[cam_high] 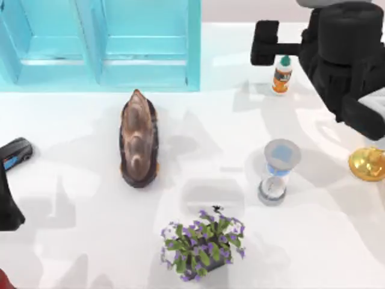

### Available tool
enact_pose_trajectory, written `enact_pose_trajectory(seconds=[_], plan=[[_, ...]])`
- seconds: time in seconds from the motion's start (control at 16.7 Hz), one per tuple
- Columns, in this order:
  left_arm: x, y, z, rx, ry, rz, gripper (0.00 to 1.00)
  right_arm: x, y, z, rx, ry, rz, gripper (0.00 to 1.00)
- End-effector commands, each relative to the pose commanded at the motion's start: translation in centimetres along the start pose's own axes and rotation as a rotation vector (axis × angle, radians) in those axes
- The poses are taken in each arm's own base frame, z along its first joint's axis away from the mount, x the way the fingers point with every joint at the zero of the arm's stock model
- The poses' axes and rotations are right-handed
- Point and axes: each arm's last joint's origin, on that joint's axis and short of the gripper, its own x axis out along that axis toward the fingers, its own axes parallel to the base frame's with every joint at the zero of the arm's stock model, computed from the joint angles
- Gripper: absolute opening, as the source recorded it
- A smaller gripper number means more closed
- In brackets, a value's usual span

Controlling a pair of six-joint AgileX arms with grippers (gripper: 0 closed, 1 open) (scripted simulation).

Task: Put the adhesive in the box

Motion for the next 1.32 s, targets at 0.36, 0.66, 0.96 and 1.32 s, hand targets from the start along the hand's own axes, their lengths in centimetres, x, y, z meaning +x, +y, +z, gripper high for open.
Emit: enact_pose_trajectory(seconds=[0.36, 0.66, 0.96, 1.32], plan=[[0.0, 0.0, 0.0, 0.0, 0.0, 0.0, 1.0, 5.4, -0.9, -9.4, -0.067, 0.201, -0.094, 1.0], [0.0, 0.0, 0.0, 0.0, 0.0, 0.0, 1.0, 5.5, -1.0, -10.2, -0.073, 0.221, -0.102, 1.0], [0.0, 0.0, 0.0, 0.0, 0.0, 0.0, 1.0, 5.7, -0.2, -9.2, -0.076, 0.222, -0.109, 1.0], [0.0, 0.0, 0.0, 0.0, 0.0, 0.0, 1.0, 10.5, 1.8, -9.4, -0.073, 0.214, -0.105, 1.0]])
